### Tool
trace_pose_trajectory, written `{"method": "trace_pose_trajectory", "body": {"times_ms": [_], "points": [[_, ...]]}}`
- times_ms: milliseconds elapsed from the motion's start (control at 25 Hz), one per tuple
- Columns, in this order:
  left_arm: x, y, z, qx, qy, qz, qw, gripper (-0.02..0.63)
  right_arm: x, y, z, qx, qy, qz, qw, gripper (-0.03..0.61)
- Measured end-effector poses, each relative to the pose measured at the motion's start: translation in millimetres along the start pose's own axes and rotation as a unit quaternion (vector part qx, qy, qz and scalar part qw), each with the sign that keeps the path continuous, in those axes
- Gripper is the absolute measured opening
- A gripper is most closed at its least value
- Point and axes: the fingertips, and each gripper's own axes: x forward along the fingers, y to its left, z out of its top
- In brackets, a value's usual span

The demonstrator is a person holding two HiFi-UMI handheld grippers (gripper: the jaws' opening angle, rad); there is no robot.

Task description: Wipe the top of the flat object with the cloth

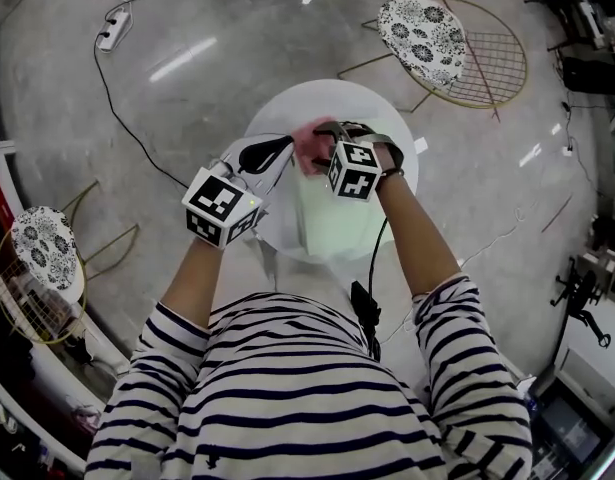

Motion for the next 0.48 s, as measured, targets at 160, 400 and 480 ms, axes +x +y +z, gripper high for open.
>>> {"method": "trace_pose_trajectory", "body": {"times_ms": [160, 400, 480], "points": [[0.4, -1.6, -3.4, 0.001, 0.005, 0.000, 1.0000, 0.008, 13.8, 2.8, -2.2, -0.017, 0.026, 0.026, 0.999, 0.230], [2.5, 0.0, -9.6, 0.002, 0.013, -0.001, 0.9999, 0.008, 19.4, 0.2, -3.9, 0.021, 0.030, 0.056, 0.998, 0.178], [4.0, -1.1, -12.0, 0.001, 0.015, -0.002, 0.9999, 0.008, 18.9, -1.3, -4.4, 0.044, 0.022, 0.054, 0.997, 0.144]]}}
